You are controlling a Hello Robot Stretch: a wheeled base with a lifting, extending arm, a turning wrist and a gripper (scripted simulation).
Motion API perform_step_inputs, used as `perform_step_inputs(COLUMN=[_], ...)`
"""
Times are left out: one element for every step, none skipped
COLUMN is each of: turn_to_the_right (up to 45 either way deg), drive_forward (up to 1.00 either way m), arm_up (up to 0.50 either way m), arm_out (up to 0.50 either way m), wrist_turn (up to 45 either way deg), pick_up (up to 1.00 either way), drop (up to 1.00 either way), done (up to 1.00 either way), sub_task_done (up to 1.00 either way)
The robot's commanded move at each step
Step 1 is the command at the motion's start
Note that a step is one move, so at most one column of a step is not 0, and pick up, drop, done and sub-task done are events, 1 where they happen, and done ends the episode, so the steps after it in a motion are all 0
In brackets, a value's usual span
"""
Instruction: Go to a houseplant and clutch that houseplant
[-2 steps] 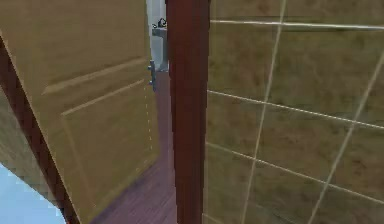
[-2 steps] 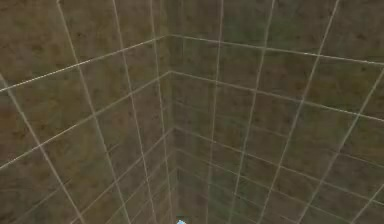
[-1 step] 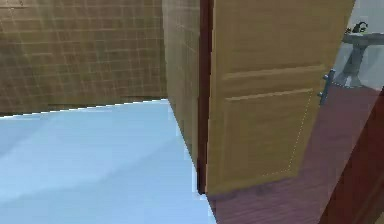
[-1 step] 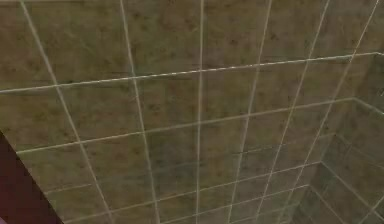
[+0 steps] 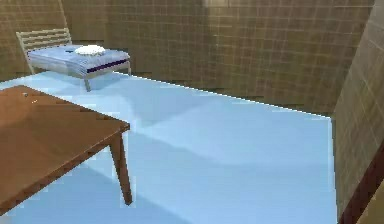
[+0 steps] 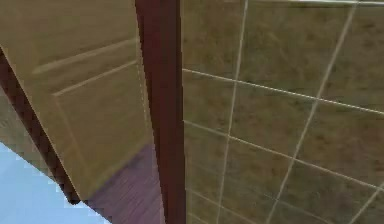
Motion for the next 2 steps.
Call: perform_step_inputs(turn_to_the_right=[-45.0, -9.0], drive_forward=[0.0, 0.0], arm_up=[0.0, 0.0], arm_out=[0.0, 0.0], wrist_turn=[0.0, 0.0], pick_up=[0.0, 0.0], drop=[0.0, 0.0], done=[0.0, 0.0], sub_task_done=[0.0, 0.0])
